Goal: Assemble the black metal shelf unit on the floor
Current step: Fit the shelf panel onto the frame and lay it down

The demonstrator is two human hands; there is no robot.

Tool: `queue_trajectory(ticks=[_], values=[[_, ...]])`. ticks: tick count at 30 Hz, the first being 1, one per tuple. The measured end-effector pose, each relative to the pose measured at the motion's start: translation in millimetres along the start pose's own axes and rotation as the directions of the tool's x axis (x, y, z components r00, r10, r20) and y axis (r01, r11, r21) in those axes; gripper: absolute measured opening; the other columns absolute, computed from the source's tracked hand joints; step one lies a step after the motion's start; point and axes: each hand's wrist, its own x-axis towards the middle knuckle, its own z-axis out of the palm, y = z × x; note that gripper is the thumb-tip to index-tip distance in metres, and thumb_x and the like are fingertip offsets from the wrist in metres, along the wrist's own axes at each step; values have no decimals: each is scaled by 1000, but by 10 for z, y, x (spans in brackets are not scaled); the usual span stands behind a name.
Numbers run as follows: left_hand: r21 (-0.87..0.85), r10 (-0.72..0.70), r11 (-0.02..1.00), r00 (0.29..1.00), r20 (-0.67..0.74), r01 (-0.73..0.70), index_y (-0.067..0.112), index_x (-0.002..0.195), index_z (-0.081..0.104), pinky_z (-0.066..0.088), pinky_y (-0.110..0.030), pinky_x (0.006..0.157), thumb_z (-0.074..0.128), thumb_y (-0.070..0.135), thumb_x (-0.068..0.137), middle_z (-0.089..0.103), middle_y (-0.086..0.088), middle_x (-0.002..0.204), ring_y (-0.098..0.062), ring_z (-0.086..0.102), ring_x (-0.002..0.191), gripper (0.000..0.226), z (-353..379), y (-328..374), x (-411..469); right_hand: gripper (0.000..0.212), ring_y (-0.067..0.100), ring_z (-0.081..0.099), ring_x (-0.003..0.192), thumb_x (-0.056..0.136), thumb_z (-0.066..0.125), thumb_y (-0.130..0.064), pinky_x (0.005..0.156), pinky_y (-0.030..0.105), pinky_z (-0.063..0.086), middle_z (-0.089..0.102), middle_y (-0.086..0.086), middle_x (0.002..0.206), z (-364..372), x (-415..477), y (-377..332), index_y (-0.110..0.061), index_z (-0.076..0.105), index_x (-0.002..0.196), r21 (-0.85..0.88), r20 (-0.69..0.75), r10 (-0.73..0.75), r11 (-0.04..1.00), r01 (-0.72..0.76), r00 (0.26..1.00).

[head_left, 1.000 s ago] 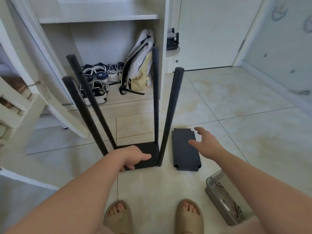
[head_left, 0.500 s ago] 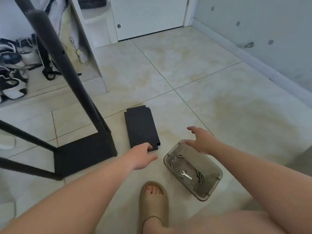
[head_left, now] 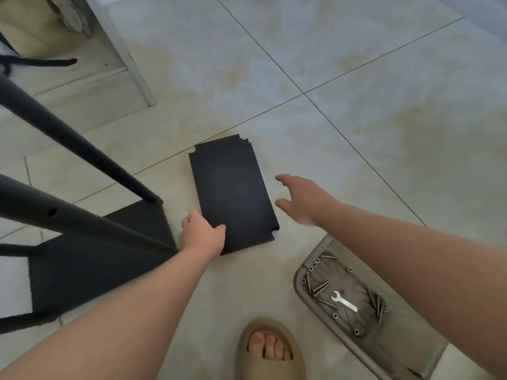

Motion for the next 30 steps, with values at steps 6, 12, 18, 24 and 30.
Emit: queue_trajectory(ticks=[6, 12, 18, 24, 30], values=[[-181, -15, 983, 995, 96, 32, 14, 129, 56, 54, -44, 95, 63, 16, 90, 66, -5, 122, -30, 64, 104, 40, 55, -132, 244, 52, 27, 57, 102, 98, 50, -22, 80, 33, 46, 59, 7, 131, 447, 290, -186, -20, 37, 148, 182, 101, 100, 976, -117, 990], [-307, -24, 951, 996, 84, 49, 15, 122, 63, 55, -42, 93, 69, 11, 87, 69, -3, 115, -28, 65, 100, 35, -51, -53, 132, 37, 22, 63, 90, 92, 53, -14, 69, 31, 55, 64, -3, 104, 409, 147, -207, -17, 59, 128, 454, 49, 174, 873, -176, 984], [-390, 94, 920, 990, 108, -45, 15, 130, 60, 52, -43, 99, 71, 13, 88, 67, 0, 122, -25, 64, 109, 43, -403, 212, -355, 22, 29, 59, 72, 88, 55, -10, 48, 28, 47, 72, 18, 103, -163, -295, -315, -8, 70, 104, 627, -99, 250, 767, -134, 963], [-436, 320, 859, 946, 50, -268, 21, 130, 59, 54, -42, 97, 68, 12, 90, 68, 3, 121, -20, 65, 108, 42, -1079, 785, -1296, 25, 17, 70, 85, 90, 62, -20, 73, 33, 56, 73, -5, 94, -1099, -1204, -513, -22, 67, 115, 727, -249, 298, 686, -25, 922], [-445, 534, 740, 843, -67, -504, 28, 135, 54, 56, -38, 91, 68, 14, 91, 67, 12, 105, -13, 66, 96, 48, -1747, 1169, -2627, 23, 24, 67, 93, 95, 65, -21, 86, 43, 58, 69, 2, 104, -1974, -2440, -780, -17, 63, 117, 773, -399, 291, 617, 148, 870]])
